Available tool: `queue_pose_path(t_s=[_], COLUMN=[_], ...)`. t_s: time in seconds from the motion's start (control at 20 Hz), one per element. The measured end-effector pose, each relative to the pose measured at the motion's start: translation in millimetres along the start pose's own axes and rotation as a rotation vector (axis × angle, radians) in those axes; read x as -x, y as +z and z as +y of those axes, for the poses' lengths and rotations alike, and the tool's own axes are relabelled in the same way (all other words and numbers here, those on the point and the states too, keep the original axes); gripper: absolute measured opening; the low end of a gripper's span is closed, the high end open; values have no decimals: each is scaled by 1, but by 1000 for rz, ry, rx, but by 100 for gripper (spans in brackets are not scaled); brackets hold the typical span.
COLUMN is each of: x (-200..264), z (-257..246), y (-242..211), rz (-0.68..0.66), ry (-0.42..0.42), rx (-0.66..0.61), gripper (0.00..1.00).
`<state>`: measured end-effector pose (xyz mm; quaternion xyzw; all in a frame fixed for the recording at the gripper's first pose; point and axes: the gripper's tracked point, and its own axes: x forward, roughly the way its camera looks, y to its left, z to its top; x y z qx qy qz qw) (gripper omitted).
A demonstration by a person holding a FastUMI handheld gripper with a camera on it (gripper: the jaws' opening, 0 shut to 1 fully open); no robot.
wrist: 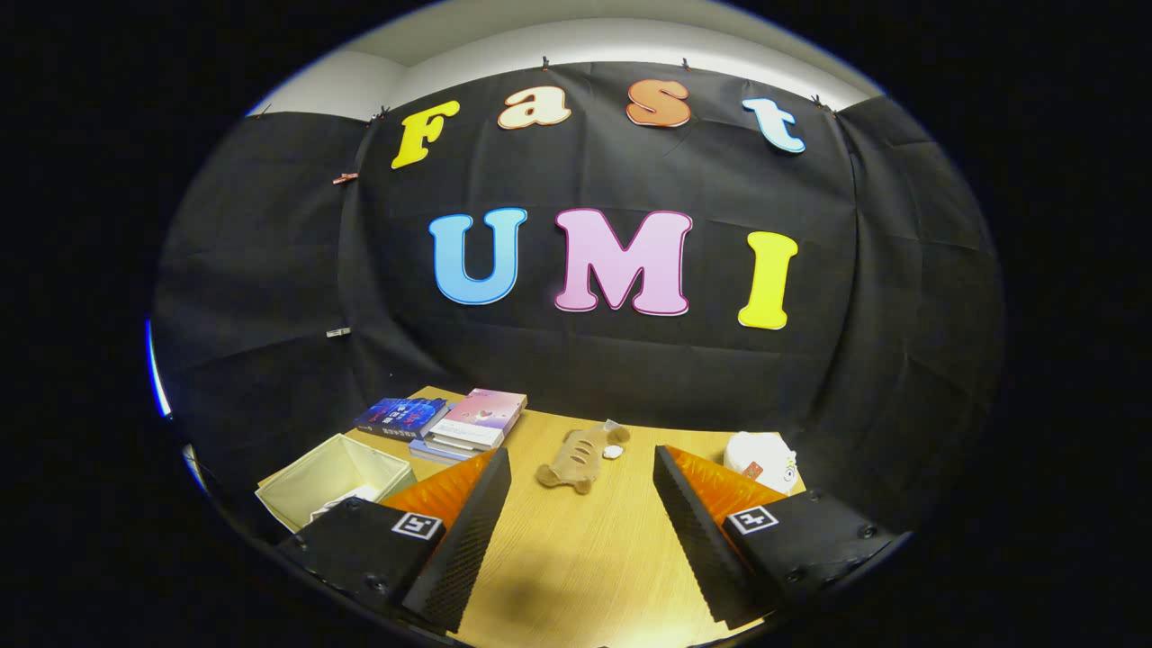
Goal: Open the storage box then place both shoes into the box .Put the left shoe in first, then the right shoe, with the right side of both shoes facing outward in a uniform manner.
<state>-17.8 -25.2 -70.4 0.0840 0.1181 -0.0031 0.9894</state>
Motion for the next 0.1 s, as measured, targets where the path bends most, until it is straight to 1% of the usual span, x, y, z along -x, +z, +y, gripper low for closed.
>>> queue_pose_path(t_s=[0.1], x=[-2], z=[-2], y=[-1], rz=[0], ry=[-2], rx=[1], gripper=[99])
